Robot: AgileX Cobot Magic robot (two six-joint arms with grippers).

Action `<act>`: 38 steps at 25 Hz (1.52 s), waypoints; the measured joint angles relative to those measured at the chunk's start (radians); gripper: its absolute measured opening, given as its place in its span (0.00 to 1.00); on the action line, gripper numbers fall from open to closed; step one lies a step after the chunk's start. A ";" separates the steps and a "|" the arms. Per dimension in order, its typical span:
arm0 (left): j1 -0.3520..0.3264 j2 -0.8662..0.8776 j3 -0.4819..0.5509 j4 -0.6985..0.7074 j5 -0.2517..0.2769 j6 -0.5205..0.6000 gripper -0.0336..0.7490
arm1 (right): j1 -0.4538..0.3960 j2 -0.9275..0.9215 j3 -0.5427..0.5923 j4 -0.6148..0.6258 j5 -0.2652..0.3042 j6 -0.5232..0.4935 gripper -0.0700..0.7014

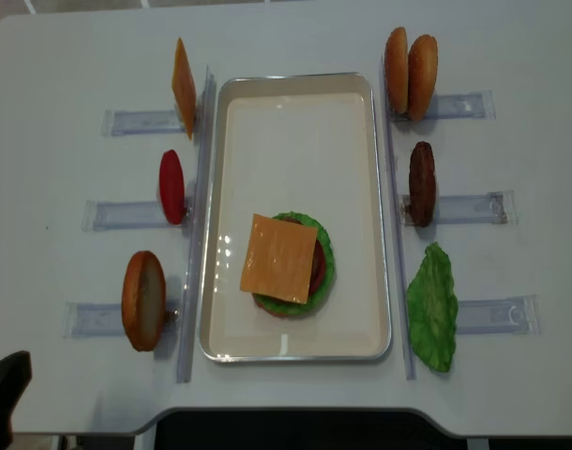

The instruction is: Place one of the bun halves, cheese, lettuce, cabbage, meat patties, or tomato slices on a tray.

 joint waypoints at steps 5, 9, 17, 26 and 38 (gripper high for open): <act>-0.004 -0.077 0.050 -0.024 -0.024 -0.002 0.69 | 0.000 0.000 0.000 0.000 0.000 0.000 0.72; -0.025 -0.114 0.061 -0.036 -0.042 -0.002 0.65 | 0.000 0.000 0.000 0.000 0.000 0.000 0.72; -0.029 -0.222 0.078 -0.037 -0.072 -0.002 0.54 | 0.000 0.000 0.000 0.000 0.000 0.000 0.72; -0.029 -0.273 0.079 0.004 -0.074 -0.029 0.38 | 0.000 0.000 0.000 0.000 0.000 0.000 0.72; -0.029 -0.273 0.079 0.075 -0.074 -0.072 0.36 | 0.000 0.000 0.000 0.000 0.000 0.000 0.72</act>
